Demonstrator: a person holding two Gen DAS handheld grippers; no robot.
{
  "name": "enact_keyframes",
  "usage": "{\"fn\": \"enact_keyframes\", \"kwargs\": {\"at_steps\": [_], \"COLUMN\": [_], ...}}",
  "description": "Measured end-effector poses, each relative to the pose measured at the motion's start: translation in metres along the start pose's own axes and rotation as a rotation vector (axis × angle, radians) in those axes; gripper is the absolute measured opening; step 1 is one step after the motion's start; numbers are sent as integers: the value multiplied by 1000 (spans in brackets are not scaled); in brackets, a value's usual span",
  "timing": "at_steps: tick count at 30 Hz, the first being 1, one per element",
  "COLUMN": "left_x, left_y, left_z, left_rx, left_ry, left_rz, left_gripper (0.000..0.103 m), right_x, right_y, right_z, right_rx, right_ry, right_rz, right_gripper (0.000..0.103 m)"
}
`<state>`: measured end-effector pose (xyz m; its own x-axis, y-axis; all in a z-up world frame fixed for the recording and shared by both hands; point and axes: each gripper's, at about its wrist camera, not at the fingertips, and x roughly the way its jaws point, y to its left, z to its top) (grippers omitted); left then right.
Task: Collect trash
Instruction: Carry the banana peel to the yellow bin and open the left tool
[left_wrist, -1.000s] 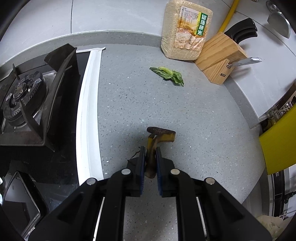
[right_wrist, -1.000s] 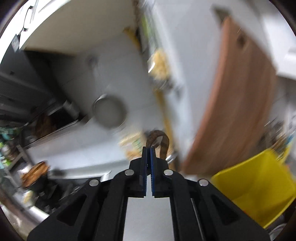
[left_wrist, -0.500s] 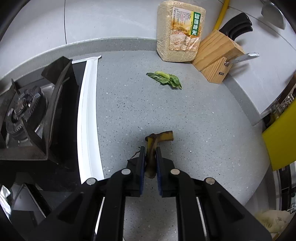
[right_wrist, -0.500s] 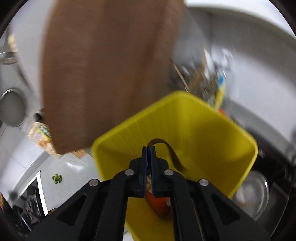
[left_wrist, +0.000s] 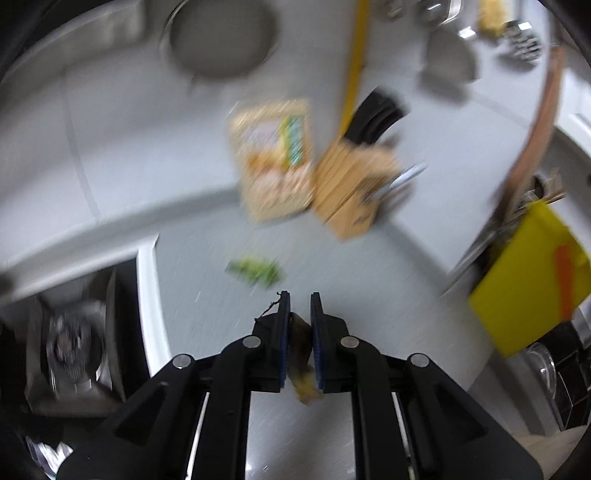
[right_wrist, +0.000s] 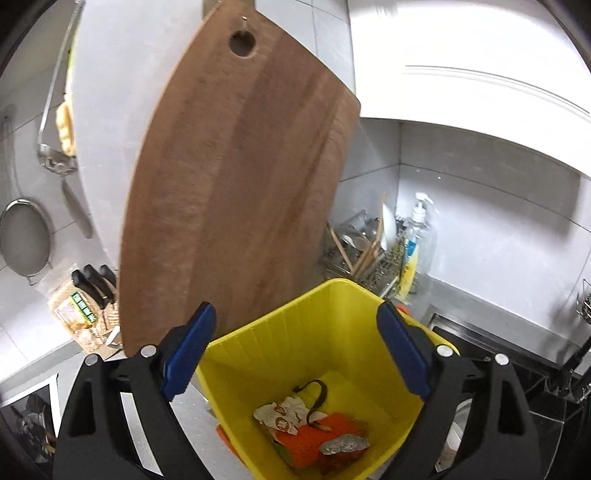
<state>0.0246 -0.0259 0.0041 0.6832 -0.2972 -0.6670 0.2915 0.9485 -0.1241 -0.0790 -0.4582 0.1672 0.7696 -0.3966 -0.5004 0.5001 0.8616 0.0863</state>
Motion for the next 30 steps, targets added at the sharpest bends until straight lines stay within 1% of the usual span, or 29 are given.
{"fn": "enact_keyframes", "kwargs": {"at_steps": [1,5,6,7,9,11,14,15,17,18,22,24,27,29,30], "left_x": [-5,-26,-31,-37,-42,-47,-49,-50,-47,-47,-40,-36,-23,-11,-2], "left_y": [-9,-48,-59,-74,-95,-124,-154,-168,-188,-204,-251,-278,-308,-329,-342], "left_z": [8,40,48,59,71,88,106,114,126,133,148,152,153,151,146], "left_rx": [17,93,114,148,194,250,291,306,339,371,451,498,549,571,602], "left_ry": [-20,-92,-106,-129,-156,-194,-214,-215,-224,-234,-225,-214,-199,-168,-132], "left_rz": [-15,-115,-145,-192,-242,-304,-386,-432,-477,-503,-588,-616,-648,-687,-714], "left_gripper": [12,12,13,12,13,12,12,12,12,12,12,12,12,12,12], "right_x": [0,-3,-6,-10,-16,-22,-29,-32,-39,-41,-46,-48,-48,-49,-49], "right_y": [1,-3,-8,-13,-22,-34,-50,-55,-67,-73,-91,-98,-106,-109,-111], "right_z": [0,-6,-6,-6,-8,-10,-16,-18,-22,-25,-35,-39,-46,-49,-51], "right_rx": [-8,-13,0,18,51,90,132,144,180,198,260,281,300,311,317], "right_ry": [1,-14,-21,-29,-38,-47,-58,-61,-70,-73,-77,-77,-74,-71,-68], "right_rz": [5,-7,-7,-6,-2,-2,-9,-13,-22,-27,-45,-49,-60,-65,-63], "right_gripper": [86,86,86,86,86,86,86,86,86,86,86,86,86,86,86]}}
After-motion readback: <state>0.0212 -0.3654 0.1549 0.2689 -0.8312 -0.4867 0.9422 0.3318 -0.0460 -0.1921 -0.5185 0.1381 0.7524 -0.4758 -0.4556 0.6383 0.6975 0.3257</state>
